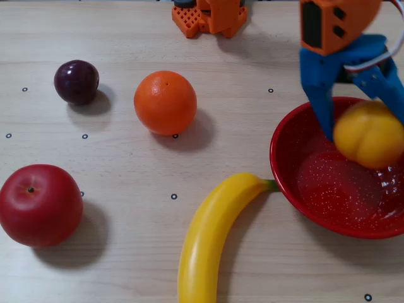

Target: Put peach in the red bowl.

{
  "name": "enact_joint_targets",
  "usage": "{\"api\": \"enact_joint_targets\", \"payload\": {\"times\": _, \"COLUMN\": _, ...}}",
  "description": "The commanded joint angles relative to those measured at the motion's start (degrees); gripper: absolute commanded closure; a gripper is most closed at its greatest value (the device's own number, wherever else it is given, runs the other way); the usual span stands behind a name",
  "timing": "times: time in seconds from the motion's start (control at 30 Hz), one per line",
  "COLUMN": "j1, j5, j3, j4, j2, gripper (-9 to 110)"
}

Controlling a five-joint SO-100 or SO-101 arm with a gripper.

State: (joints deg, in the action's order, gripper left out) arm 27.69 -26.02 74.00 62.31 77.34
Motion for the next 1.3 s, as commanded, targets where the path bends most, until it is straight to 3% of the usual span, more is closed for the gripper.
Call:
{"api": "enact_joint_targets", "payload": {"times": 0.0, "j1": 0.26, "j5": 1.14, "j3": -8.96, "j4": 1.41, "j2": 0.79, "gripper": 102}}
{"api": "enact_joint_targets", "payload": {"times": 0.47, "j1": -2.29, "j5": -5.89, "j3": -13.97, "j4": 1.49, "j2": -8.96, "gripper": 100}}
{"api": "enact_joint_targets", "payload": {"times": 0.6, "j1": -3.25, "j5": -10.55, "j3": -13.80, "j4": 3.43, "j2": -9.76, "gripper": 72}}
{"api": "enact_joint_targets", "payload": {"times": 0.8, "j1": -4.57, "j5": -15.91, "j3": -13.10, "j4": 6.42, "j2": -9.40, "gripper": 57}}
{"api": "enact_joint_targets", "payload": {"times": 1.27, "j1": -6.68, "j5": -18.54, "j3": -8.53, "j4": 5.89, "j2": -0.62, "gripper": 52}}
